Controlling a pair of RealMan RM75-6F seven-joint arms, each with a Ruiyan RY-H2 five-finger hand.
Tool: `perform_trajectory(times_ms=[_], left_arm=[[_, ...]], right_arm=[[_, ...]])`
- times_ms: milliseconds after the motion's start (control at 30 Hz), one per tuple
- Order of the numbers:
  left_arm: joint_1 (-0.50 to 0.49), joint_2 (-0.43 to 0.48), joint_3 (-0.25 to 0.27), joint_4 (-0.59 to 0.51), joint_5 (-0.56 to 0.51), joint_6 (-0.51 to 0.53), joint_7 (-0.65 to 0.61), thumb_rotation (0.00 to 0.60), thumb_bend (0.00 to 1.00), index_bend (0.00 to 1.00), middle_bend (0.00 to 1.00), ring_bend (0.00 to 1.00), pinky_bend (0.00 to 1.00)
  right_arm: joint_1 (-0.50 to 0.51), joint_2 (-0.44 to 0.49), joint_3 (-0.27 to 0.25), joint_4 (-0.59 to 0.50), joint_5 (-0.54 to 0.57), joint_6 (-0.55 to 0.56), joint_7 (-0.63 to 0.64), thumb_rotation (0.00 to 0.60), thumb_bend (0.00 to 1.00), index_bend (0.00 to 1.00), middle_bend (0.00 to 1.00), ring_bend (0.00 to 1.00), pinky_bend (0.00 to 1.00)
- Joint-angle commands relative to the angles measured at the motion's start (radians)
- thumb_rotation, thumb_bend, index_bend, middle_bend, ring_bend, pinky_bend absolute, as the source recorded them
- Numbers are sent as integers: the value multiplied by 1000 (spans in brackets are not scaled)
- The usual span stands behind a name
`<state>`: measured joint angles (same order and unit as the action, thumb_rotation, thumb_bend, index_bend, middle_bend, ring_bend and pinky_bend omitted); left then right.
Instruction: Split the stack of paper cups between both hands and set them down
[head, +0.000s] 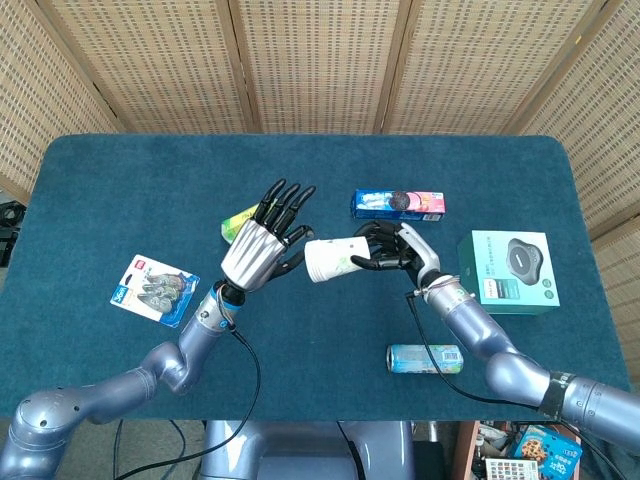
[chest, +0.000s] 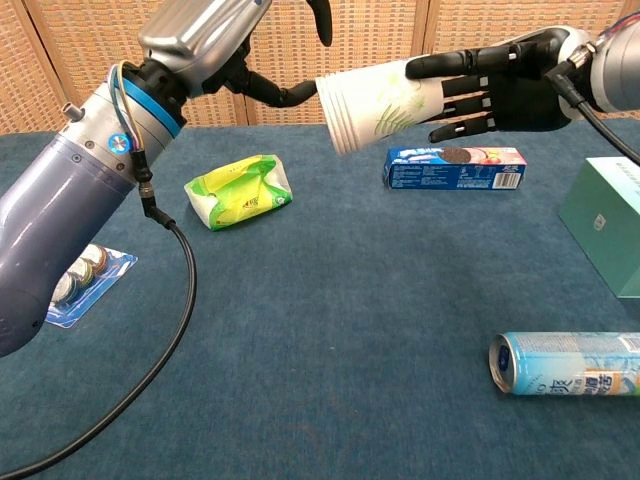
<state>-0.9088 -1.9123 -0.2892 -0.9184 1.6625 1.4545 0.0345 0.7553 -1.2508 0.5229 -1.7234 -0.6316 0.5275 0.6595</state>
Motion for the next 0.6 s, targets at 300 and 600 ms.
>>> perform_trajectory(times_ms=[300,600], left_arm=[[-11,-21,4,24,-16,18,-9,600,360,523,0,0,0],[-32,-35,11,34,-28,11,-4,600,401,562,0,0,0]], right_arm=[[-12,3,5,12,-12,-14,13,600,515,546,573,435,555],[-19,10,11,15,-23,-25,21,600,515,546,573,435,555]])
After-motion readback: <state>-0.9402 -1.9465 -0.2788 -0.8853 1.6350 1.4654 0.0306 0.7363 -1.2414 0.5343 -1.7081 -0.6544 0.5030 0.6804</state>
